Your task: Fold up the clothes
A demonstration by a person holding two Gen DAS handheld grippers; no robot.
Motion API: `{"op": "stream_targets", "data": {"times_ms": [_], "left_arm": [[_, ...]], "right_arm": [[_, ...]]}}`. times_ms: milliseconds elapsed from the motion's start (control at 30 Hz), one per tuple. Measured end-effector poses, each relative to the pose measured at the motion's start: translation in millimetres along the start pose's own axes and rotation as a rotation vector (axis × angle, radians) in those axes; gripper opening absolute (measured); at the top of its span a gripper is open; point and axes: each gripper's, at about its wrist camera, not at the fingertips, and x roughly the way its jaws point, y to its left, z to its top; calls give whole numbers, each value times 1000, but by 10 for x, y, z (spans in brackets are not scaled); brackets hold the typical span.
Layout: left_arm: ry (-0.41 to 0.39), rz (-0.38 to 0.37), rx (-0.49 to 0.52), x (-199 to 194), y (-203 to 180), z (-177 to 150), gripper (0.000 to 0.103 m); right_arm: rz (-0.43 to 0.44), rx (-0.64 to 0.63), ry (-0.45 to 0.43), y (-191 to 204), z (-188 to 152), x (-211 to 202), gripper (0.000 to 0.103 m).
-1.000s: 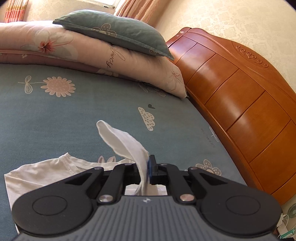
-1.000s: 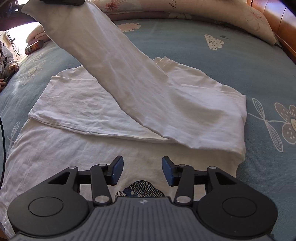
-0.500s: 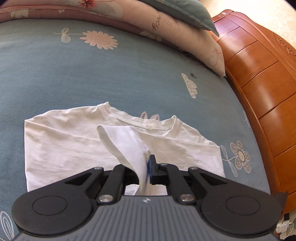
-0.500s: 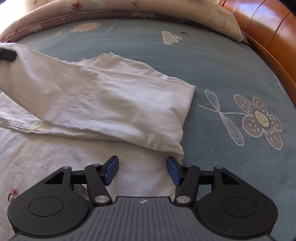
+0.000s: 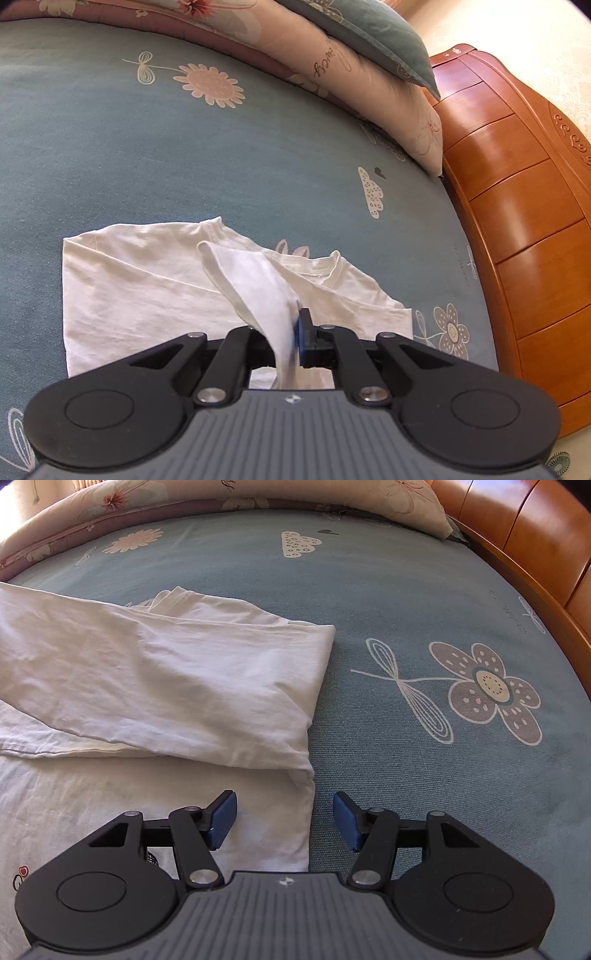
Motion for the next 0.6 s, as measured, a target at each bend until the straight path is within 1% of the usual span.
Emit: {"op": "stream_targets", "data": {"times_ms": [67, 167, 233, 267, 333, 433, 467, 567, 600], "left_arm": [[36, 30, -33, 188, 214, -31, 5], [113, 89, -97, 423, 462, -117, 5], [106, 120, -82, 496, 566, -189, 5], [106, 122, -81, 521, 611, -207, 5], [101, 113, -88, 524, 638, -215, 5], [86, 97, -57, 445, 573, -187, 5], [81, 91, -47, 416, 552, -176, 5], [95, 114, -55, 479, 637, -171, 7], [100, 122, -57, 500, 665, -169, 7]], "right_arm": [[1, -3, 0, 19, -1, -20, 62], [0, -12, 1, 47, 5, -51, 62], [0, -15, 0, 56, 11, -64, 62], [-1, -17, 0, 61, 14, -68, 62], [-1, -27, -1, 76, 18, -85, 62], [-7, -34, -18, 95, 46, -146, 62], [-5, -36, -39, 101, 66, -187, 62], [20, -50, -121, 131, 160, -297, 62], [33, -57, -148, 143, 199, -325, 60]]}}
